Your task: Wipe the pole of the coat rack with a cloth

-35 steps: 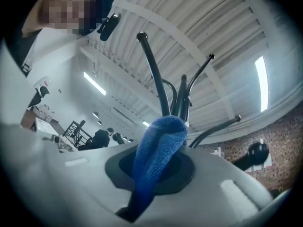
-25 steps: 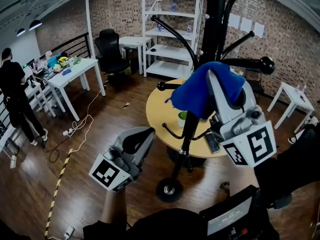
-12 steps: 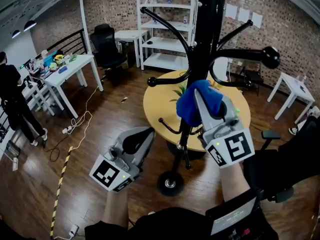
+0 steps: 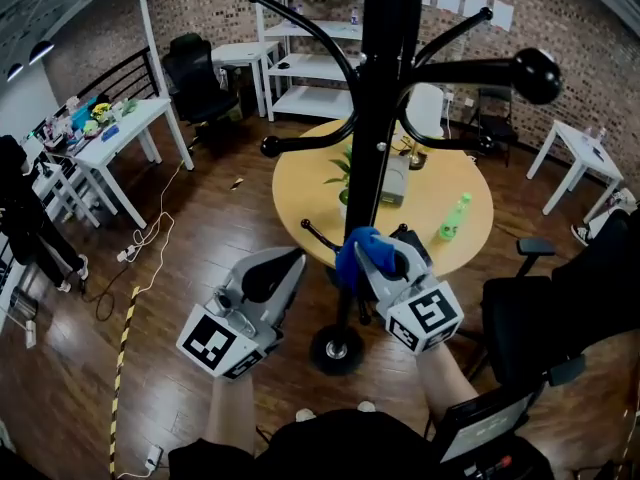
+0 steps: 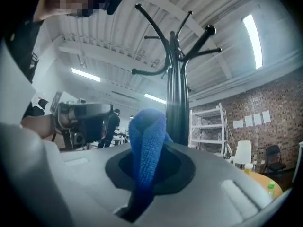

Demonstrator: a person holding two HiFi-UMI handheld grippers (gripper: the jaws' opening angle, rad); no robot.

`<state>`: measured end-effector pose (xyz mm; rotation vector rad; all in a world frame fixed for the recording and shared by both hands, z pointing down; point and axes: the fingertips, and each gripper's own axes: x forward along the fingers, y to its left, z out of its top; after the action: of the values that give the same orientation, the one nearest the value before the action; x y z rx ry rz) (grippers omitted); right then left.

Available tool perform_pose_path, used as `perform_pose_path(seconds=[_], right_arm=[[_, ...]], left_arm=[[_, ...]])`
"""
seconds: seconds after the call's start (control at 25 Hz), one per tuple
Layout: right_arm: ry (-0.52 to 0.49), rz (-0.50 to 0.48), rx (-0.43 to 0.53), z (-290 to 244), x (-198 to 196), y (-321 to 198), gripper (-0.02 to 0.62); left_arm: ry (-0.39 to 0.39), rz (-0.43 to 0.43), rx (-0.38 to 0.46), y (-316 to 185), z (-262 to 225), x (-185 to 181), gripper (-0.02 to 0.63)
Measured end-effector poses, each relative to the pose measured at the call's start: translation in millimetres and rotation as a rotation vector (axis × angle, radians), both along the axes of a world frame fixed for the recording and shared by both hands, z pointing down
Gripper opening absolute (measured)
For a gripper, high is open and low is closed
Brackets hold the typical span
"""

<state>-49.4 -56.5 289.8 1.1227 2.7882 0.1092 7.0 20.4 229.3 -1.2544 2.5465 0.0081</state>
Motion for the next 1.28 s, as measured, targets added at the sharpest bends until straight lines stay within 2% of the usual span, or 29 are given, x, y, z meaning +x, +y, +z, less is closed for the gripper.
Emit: perform_pose_path(seconds=[0.12, 0.32, 0.48, 0.68, 0.84, 1.0, 1.16, 1.28], right_arm=[[0.085, 0.007, 0.063, 41, -2, 7, 0.021], [0.160, 0.023, 0.166, 85, -1, 11, 0.021], [0.210, 0.016, 0.120, 100, 0, 7, 0.021], [0.205, 0.014, 0.115, 94, 1, 3, 0.021], [0.115, 0.059, 0.139, 60, 3, -6, 0.021], [-0.021, 0.087, 0.060, -10, 3, -13, 0.021], [-0.156, 0.042, -0.040, -86, 6, -9, 0.021], [-0.256, 0.026, -0.074, -136, 8, -8, 0.021]], left_arm=[[0.000, 0.012, 0.012, -4, -3, 1, -0.006], [-0.006, 0.025, 0.003, -11, -3, 4, -0.006], [0.000, 0.015, -0.002, -10, -1, 6, -0.006], [-0.008, 0.003, -0.001, -8, -5, 9, -0.006], [-0.019, -0.007, -0.016, -7, -6, 7, -0.006], [-0.026, 0.005, -0.021, -9, -6, 5, -0.006], [-0.044, 0.020, -0.016, -9, -11, 6, -0.006], [-0.060, 0.030, -0.019, -9, -17, 7, -0.006]])
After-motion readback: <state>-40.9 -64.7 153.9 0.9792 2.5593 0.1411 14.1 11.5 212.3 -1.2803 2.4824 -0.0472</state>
